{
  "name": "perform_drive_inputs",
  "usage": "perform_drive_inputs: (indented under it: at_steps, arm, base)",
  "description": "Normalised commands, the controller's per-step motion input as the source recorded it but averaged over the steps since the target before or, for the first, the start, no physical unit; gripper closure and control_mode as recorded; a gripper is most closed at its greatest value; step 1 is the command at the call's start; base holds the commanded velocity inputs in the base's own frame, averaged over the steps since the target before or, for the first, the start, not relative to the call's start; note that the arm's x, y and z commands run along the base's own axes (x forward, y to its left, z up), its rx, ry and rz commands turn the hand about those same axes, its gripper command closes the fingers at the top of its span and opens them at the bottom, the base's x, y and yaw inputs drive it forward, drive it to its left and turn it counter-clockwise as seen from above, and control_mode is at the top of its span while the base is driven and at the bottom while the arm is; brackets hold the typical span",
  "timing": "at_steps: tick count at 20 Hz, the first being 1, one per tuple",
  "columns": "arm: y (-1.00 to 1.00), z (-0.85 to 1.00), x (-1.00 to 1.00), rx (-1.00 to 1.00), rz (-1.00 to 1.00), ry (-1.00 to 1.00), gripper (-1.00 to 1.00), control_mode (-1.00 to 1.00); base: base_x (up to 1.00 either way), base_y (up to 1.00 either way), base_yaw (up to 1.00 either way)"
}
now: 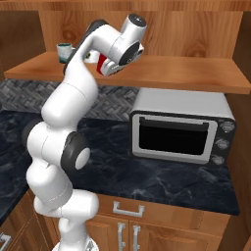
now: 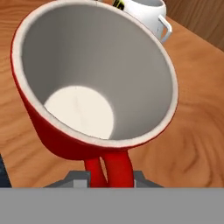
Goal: Pick the mug on the counter and place it in the cabinet with the handle facing the right, like the mugs already inside.
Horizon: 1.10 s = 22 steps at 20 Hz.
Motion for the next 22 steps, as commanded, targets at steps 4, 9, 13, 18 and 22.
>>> perform_drive_inputs:
  at_steps: [4,9,13,18,22]
  arm:
    - [0.0,-0.38,0.0,0.0,0.01,0.0,1.0,-1.0]
    - [0.0,-0.28,0.0,0.0,0.0,0.0,1.0,-1.0]
    - [0.0,-0.38,0.0,0.0,0.0,0.0,1.0,-1.0]
    - [0.0,-0.41,0.0,0.03,0.0,0.0,1.0,-1.0]
    - [0.0,-0.43,0.04,0.12,0.0,0.0,1.0,-1.0]
  base:
    - [0.0,0.0,0.0]
    - [0.0,0.0,0.0]
    - [0.0,0.0,0.0]
    - [0.0,0.0,0.0]
    - [0.0,0.0,0.0]
